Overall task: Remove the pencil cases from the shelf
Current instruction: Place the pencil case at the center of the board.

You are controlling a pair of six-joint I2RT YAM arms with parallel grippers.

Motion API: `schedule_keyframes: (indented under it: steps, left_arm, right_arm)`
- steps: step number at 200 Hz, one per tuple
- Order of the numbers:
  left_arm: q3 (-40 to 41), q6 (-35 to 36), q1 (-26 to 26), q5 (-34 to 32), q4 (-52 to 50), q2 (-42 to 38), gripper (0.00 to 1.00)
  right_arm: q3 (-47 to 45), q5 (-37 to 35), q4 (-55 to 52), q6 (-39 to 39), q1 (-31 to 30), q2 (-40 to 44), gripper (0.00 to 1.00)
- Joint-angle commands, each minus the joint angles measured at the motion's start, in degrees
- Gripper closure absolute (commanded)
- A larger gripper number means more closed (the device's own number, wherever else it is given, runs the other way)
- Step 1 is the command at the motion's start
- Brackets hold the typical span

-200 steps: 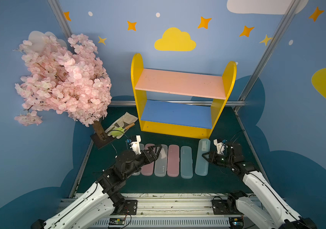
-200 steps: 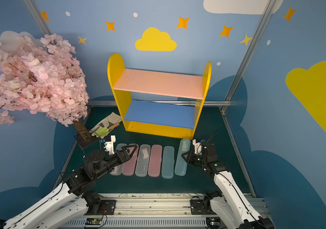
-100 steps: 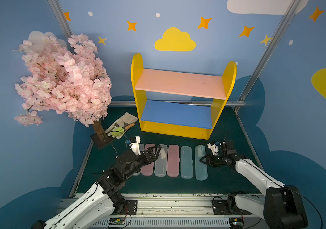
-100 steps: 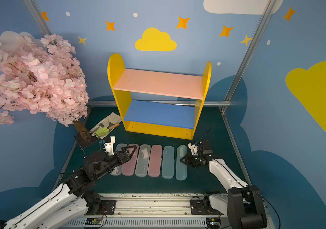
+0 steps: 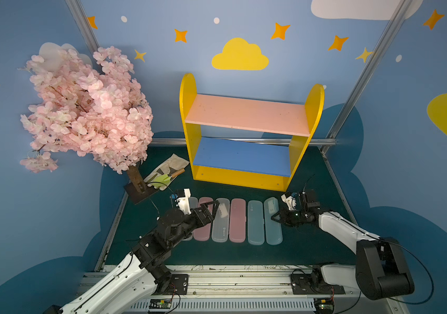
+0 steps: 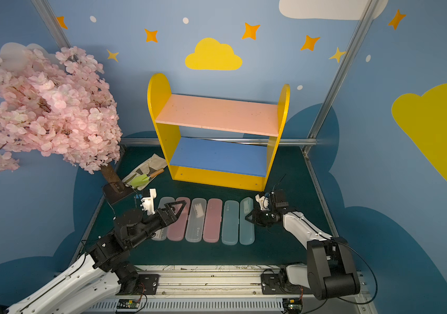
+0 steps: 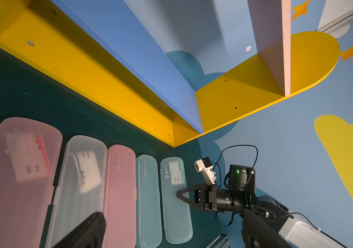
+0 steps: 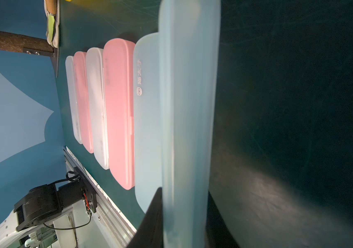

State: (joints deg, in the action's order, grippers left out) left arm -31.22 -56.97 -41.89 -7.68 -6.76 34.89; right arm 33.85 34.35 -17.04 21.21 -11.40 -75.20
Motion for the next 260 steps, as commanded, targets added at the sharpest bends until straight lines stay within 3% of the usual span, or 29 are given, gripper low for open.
schedule_keyframes:
  steps: [1, 65, 81, 114, 153, 260]
  left_arm:
    - [0.8, 0.2, 0.3, -0.7, 0.6, -0.6, 0.00]
    - [1.3, -0.1, 0.8, -0.5, 0.6, -1.0, 0.00]
    - [1.3, -0.2, 0.9, -0.4, 0.7, -1.0, 0.00]
    - [1.3, -0.2, 1.0, -0.2, 0.6, -1.1, 0.00]
    - [1.2, -0.2, 1.1, -0.1, 0.4, -1.2, 0.00]
    - [0.8, 2.7, 1.4, -1.7, -2.5, -1.7, 0.00]
  right_arm:
    - [0.9, 0.3, 2.7, 0.5, 0.4, -1.2, 0.88]
    - [1.3, 1.0, 2.8, 0.1, 0.6, -4.3, 0.85]
    - [1.3, 0.6, 2.5, 0.1, 0.7, -4.2, 0.78]
    - [1.7, -0.4, 0.7, -0.1, 0.9, -4.4, 0.51]
    - [2.4, -4.0, -2.6, -1.2, 1.2, -3.8, 0.38]
    - [3.5, -8.4, -6.5, -2.1, 1.3, -2.8, 0.27]
